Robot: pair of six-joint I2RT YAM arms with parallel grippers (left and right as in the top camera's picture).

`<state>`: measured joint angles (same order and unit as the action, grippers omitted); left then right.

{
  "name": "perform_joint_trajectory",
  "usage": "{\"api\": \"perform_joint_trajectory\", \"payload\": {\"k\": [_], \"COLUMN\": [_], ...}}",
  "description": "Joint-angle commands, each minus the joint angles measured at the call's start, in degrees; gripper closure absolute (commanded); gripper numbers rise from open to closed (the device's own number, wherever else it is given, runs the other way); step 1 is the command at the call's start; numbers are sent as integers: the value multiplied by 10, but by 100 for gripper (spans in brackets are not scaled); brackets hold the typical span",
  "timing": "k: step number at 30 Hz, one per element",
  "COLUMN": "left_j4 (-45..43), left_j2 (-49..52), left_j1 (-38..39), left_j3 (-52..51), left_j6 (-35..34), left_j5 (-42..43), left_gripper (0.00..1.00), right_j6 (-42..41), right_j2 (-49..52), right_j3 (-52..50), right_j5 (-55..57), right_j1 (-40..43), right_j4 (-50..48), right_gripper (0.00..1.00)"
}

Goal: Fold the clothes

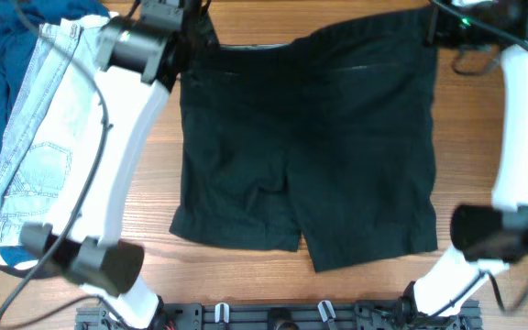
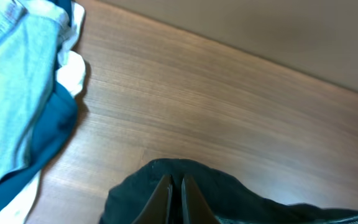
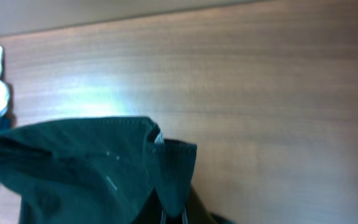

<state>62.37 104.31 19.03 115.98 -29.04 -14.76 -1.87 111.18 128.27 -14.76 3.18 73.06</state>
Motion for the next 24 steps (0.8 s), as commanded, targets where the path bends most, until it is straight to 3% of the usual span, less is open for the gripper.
{"api": "perform_joint_trajectory", "payload": {"k": [1, 7, 9, 10, 11, 12, 13, 15, 16, 20, 24], "left_j4": [-66, -266, -313, -336, -363, -386, -403, -447, -456, -384, -214], "left_j2": [109, 251, 271, 278, 285, 287, 288, 287, 271, 221, 155], "left_j1": [-21, -42, -42, -42, -42, -42, -42, -43, -43, -43, -43], "left_j3": [3, 3, 3, 3, 3, 3, 3, 3, 3, 3, 3], "left_j6": [-14, -14, -14, -14, -14, -13, -12, 14, 55, 87, 87], "left_j5": [-12, -12, -12, -12, -12, -12, -15, -18, -18, -18, -11], "left_gripper": [96, 96, 85, 76, 56, 20, 2, 0, 0, 0, 0], "right_j6": [-4, -13, -12, -12, -12, -12, -12, -13, -16, -29, -32], "right_j2": [113, 254, 271, 276, 282, 284, 285, 276, 247, 174, 98], "right_j3": [2, 2, 2, 2, 2, 2, 2, 5, 5, 5, 5], "right_j5": [-17, -29, -29, -29, -29, -29, -30, -38, -38, -38, -37], "right_j1": [-13, -15, -17, -18, -19, -20, -21, -20, -20, -19, -26], "right_j4": [-57, -240, -286, -309, -336, -361, -386, -410, -387, -290, -87], "right_gripper": [96, 96, 96, 96, 95, 81, 54, 0, 1, 0, 0]}}
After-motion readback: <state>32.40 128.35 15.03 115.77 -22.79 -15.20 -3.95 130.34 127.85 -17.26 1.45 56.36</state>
